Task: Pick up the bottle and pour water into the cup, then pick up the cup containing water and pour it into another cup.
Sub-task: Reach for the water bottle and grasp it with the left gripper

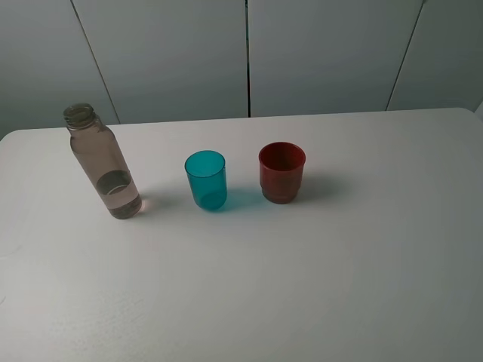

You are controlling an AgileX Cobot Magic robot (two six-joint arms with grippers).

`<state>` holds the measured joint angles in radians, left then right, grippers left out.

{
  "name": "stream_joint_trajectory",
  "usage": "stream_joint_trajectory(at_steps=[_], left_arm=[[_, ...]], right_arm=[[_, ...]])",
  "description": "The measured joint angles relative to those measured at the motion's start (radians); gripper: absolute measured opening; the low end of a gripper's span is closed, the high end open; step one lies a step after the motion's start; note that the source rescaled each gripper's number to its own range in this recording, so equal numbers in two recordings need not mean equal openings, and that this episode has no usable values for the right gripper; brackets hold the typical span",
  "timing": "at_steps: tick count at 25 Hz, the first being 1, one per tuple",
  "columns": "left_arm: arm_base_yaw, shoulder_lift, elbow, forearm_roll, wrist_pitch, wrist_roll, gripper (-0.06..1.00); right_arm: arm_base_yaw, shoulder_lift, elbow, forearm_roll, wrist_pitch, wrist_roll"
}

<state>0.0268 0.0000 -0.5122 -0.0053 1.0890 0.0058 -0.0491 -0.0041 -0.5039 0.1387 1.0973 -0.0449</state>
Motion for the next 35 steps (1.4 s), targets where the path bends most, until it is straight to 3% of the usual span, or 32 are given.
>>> stream_joint_trajectory(at_steps=[35], left_arm=[[0.000,0.000,0.000,0.000,0.000,-0.006,0.99]], right_arm=[[0.000,0.000,0.000,0.000,0.000,0.000]])
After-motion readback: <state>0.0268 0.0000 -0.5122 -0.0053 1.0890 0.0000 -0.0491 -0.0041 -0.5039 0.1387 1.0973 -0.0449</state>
